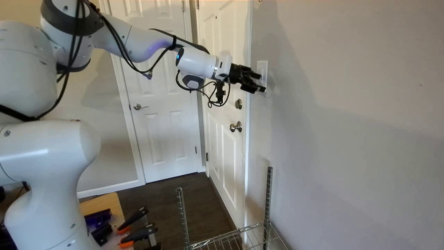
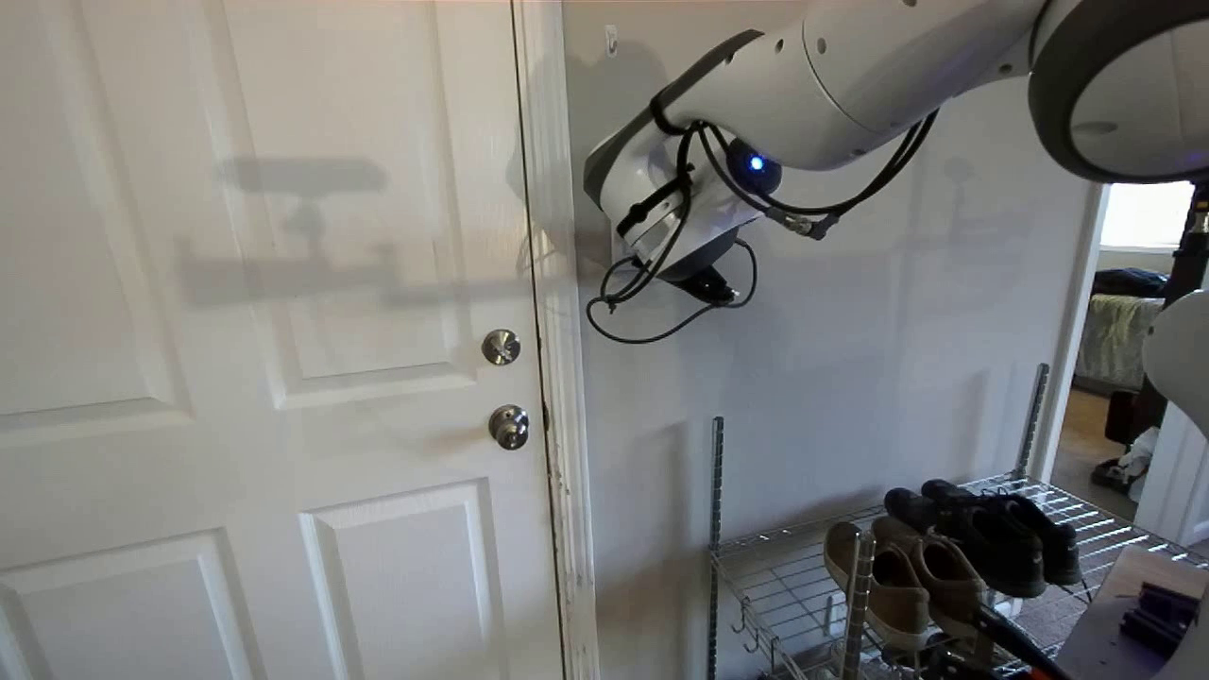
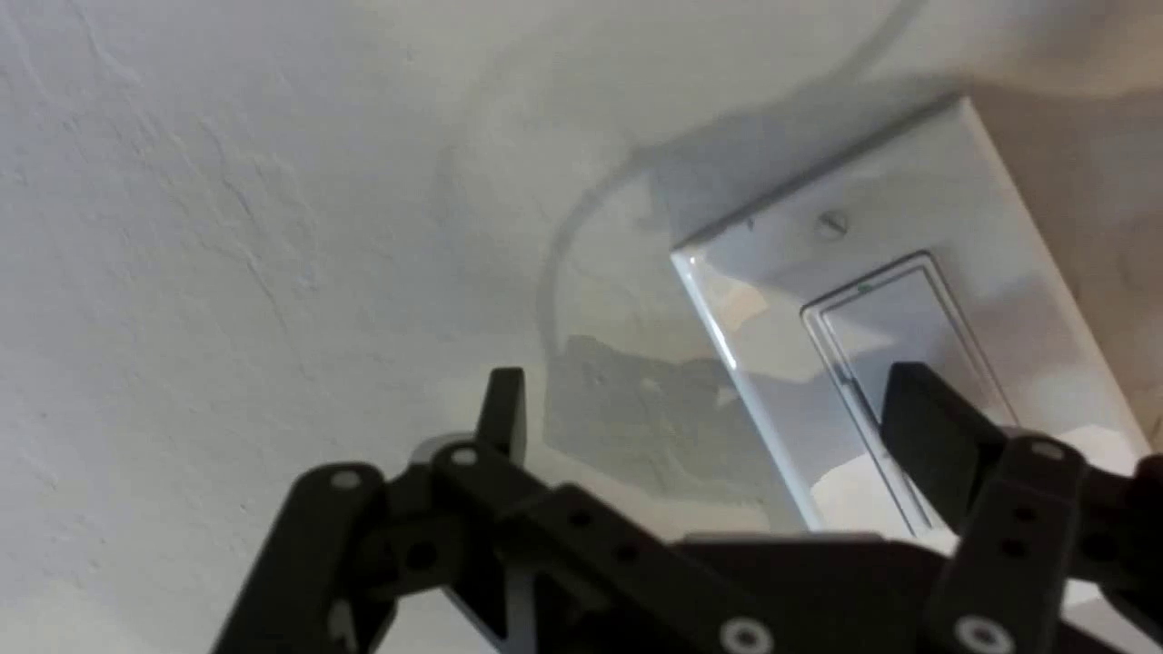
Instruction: Flip the switch on the wall
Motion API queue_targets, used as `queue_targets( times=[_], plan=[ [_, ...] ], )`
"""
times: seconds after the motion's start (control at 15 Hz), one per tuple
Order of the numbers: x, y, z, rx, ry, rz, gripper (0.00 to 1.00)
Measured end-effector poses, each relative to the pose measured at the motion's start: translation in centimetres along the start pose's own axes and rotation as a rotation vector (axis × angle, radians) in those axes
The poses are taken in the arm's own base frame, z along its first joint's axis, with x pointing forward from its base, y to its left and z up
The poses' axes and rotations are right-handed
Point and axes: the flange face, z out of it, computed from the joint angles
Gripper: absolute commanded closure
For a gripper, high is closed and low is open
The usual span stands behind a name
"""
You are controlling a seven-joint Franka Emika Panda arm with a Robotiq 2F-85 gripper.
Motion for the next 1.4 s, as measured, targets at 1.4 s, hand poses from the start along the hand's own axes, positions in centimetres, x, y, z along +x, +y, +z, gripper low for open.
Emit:
queue_targets(
  times=[1.4],
  plan=[
    [2.7, -2.6, 0.6, 0.047, 0.051, -0.219, 0.00]
  ],
)
